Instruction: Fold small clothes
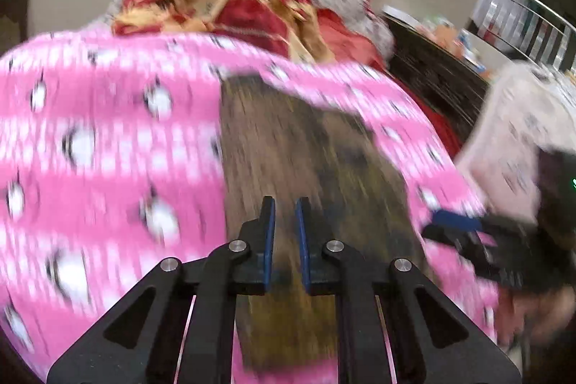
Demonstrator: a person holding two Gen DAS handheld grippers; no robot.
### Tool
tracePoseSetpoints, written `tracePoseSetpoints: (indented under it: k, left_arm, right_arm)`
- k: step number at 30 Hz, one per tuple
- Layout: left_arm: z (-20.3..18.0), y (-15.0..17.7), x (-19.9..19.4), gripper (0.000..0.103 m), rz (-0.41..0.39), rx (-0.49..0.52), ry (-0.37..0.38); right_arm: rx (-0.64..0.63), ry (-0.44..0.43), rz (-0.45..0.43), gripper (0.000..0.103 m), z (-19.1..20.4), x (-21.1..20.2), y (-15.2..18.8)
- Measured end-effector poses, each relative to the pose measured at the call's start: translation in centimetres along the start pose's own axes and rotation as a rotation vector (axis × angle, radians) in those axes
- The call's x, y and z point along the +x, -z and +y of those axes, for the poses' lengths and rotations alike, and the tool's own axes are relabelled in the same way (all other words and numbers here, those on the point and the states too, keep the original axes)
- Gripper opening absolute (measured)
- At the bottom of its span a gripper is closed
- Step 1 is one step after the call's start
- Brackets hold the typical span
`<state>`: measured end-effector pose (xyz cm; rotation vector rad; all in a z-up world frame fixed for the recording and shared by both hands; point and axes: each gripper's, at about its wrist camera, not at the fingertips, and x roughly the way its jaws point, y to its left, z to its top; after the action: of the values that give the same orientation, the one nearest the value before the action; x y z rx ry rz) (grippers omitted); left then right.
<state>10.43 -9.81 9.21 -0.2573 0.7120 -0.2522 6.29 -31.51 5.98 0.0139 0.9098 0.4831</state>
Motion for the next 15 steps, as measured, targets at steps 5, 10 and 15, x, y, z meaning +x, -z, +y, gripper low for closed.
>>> tracePoseSetpoints:
  k: [5, 10, 15]
  left_arm:
    - [-0.3, -5.8, 6.2, 0.009, -0.040, -0.039, -0.087]
    - [0.0, -7.0, 12.1, 0.020, -0.007, 0.007, -0.173]
    - [1.3, -5.8, 14.9, 0.022, -0.044, 0.006, -0.169]
  right_arm:
    - [0.118, 0.209, -0.024, 0.038, 0.7, 4.1, -5.7]
    - [0.169, 0.289, 0.025, 0.038, -1.1, 10.5, -8.6]
    - [0.146, 0.251, 0.001, 0.070, -3.4, 12.8, -6.6]
